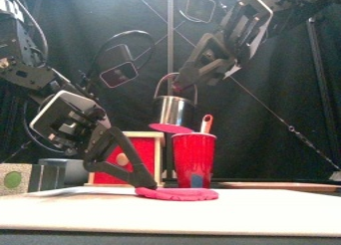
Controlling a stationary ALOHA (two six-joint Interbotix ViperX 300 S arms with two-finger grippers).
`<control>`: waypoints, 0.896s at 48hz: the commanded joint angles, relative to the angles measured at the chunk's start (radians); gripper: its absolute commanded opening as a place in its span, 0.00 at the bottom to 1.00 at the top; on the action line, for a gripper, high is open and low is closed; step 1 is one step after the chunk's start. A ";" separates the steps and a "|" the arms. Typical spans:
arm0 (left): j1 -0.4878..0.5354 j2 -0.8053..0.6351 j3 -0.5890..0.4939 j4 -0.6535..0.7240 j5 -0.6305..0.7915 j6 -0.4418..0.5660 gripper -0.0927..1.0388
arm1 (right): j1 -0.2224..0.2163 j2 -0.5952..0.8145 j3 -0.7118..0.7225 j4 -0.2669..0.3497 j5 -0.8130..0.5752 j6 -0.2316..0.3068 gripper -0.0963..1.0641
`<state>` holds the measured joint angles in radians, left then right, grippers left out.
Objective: Get the cutter from the drawer then cut the dough then place the extra dough in the bowl
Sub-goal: Place the extra dough in the bowl
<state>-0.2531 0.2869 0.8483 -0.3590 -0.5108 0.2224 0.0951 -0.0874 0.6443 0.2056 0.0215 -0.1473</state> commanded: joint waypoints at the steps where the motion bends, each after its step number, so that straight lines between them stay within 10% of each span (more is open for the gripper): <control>1: 0.003 0.002 -0.002 -0.008 0.014 -0.002 0.52 | -0.012 -0.081 0.026 -0.002 0.009 -0.002 0.49; 26: 0.012 -0.008 -0.006 -0.023 0.055 -0.002 0.52 | -0.011 -0.236 0.293 0.124 0.087 0.003 0.49; 43: 0.020 -0.018 -0.009 -0.025 0.060 -0.002 0.52 | -0.012 -0.181 0.316 0.104 0.081 0.002 0.50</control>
<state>-0.2408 0.2746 0.8360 -0.3804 -0.4663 0.2224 0.0844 -0.2715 0.9710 0.3129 0.1104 -0.1457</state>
